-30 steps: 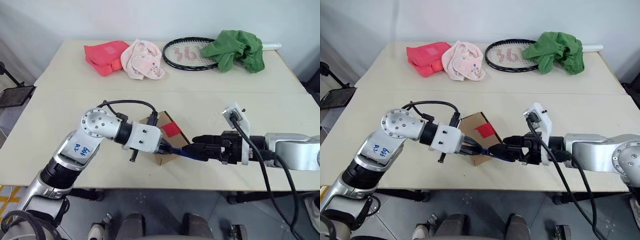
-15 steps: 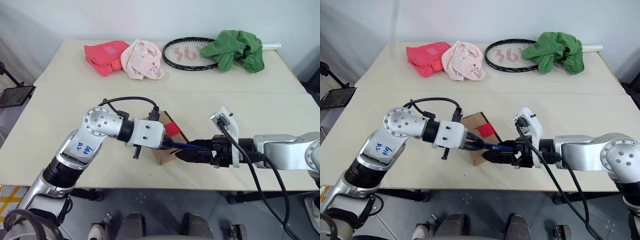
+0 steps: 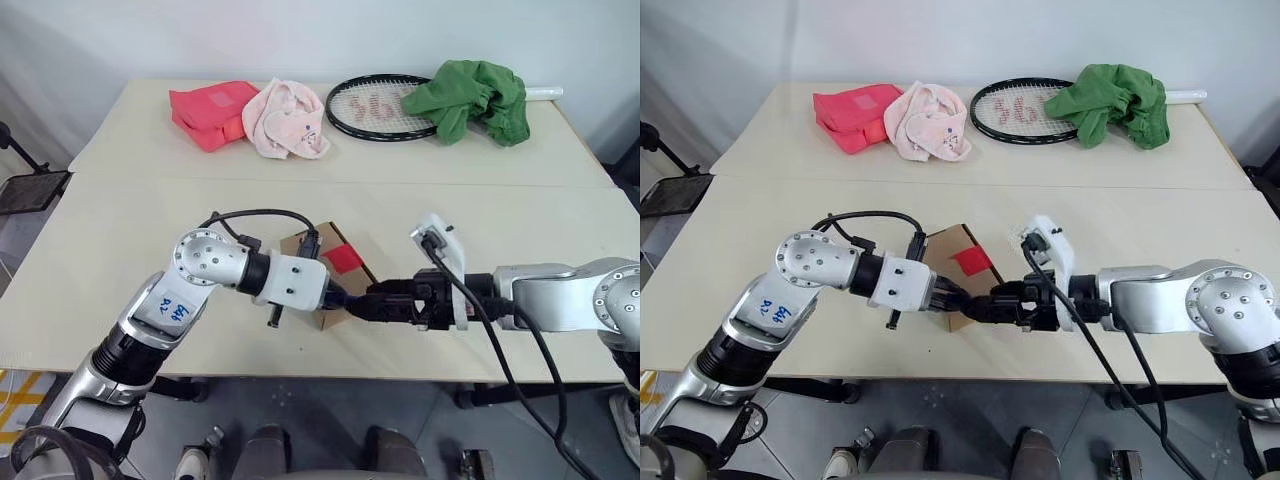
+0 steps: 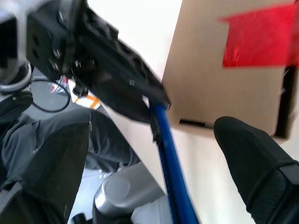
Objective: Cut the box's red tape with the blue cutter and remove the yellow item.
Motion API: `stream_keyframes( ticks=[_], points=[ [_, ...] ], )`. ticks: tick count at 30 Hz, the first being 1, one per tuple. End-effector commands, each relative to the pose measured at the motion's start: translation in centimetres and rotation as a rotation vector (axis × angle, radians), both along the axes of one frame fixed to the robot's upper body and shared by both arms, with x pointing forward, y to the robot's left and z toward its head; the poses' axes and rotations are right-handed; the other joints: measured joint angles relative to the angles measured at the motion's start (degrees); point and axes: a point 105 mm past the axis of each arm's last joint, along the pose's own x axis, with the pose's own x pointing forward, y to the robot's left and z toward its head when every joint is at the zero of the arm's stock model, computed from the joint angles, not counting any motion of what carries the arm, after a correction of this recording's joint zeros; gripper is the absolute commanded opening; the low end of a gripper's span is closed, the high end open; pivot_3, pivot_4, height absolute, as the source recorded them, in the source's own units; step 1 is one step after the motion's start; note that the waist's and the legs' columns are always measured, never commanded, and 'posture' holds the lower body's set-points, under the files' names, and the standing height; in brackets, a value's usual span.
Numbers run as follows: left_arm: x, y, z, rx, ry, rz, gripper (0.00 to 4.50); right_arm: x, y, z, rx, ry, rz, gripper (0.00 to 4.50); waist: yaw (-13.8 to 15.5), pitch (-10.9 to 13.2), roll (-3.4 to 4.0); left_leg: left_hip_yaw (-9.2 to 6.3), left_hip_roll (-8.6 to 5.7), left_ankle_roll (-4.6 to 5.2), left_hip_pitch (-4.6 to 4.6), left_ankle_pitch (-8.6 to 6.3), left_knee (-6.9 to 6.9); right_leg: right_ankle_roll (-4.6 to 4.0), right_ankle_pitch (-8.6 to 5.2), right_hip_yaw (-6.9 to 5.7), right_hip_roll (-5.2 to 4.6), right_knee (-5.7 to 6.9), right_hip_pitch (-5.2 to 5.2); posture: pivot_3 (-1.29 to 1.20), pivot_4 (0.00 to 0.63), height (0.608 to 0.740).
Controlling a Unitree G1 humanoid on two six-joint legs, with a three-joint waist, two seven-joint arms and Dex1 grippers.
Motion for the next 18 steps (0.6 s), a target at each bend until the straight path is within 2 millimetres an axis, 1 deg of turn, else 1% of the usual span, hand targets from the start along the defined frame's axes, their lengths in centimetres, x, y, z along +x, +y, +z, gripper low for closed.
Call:
stream_keyframes(
  ticks=[1,14,17,18],
  points=[
    [0.04,-0.17,0.51,-0.014,-0.032,0.002,0.44,-0.47,0.26,0.52,0.014,-0.006,0.034,4.47,-0.1,0.0,0.0,0.0,0.0,0.0,0.01,0.0,0.0,0.0,0.0,0.0,0.0,0.0,0.0,0.0,0.15,0.74],
    [-0.08,-0.68,0.78,-0.019,-0.034,-0.004,0.44,-0.1,0.36,0.28,0.023,0.003,0.009,4.47,-0.1,0.0,0.0,0.0,0.0,0.0,0.01,0.0,-0.01,0.0,0.0,0.0,0.0,0.0,-0.01,0.0,0.15,0.74],
    [-0.14,-0.78,0.88,-0.023,-0.034,-0.002,0.44,-0.02,0.46,0.21,0.023,0.007,0.007,3.84,-0.1,0.0,0.0,0.0,0.0,0.0,0.0,0.0,-0.01,0.0,0.0,0.0,0.0,0.0,0.0,0.0,0.15,0.74],
    [-0.15,-0.8,0.9,-0.024,-0.033,-0.002,0.44,0.0,0.49,0.19,0.023,0.008,0.008,3.51,-0.1,0.0,0.0,0.0,0.0,0.0,0.01,0.0,-0.01,0.0,0.0,0.0,0.0,0.0,-0.01,0.0,0.15,0.74]
  ],
)
